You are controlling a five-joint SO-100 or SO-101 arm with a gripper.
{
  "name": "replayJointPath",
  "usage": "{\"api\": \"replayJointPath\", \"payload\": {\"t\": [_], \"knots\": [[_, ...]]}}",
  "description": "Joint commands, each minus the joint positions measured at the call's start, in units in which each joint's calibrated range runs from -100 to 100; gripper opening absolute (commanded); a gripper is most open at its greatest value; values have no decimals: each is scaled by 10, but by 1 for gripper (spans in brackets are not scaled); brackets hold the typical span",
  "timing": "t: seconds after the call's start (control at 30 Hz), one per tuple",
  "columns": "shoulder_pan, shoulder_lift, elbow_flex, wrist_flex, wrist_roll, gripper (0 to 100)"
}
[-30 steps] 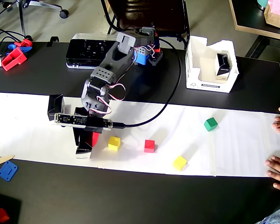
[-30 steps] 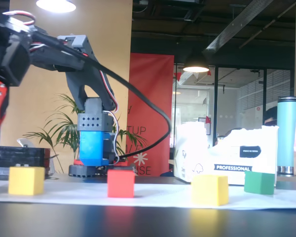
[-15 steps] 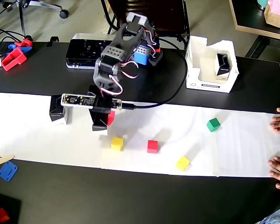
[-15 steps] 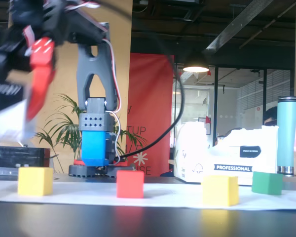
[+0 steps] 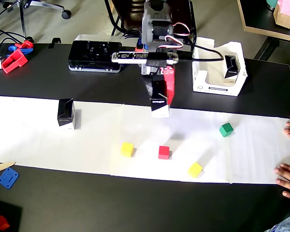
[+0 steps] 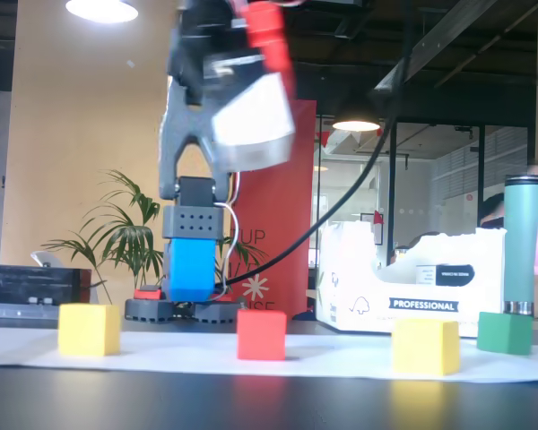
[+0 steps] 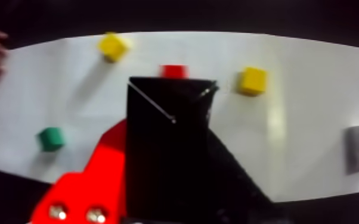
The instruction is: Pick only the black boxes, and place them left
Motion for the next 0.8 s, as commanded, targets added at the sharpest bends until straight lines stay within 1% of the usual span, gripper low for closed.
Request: {"api": "replayJointPath", "payload": {"t": [0.0,0.1,0.17,0.33,0.43,0.57,0.7,0.77], "knots": [[-163,-126,7,2,-87,9],[-280,-149,5,2,-145,9],[-356,-160,6,5,-171,9],[-542,-159,7,83,-208,9],[-624,-154,19,117,-234,9],[-699,-153,94,123,-254,9],[-725,-152,157,125,-257,10],[-726,-152,175,125,-257,15]]}}
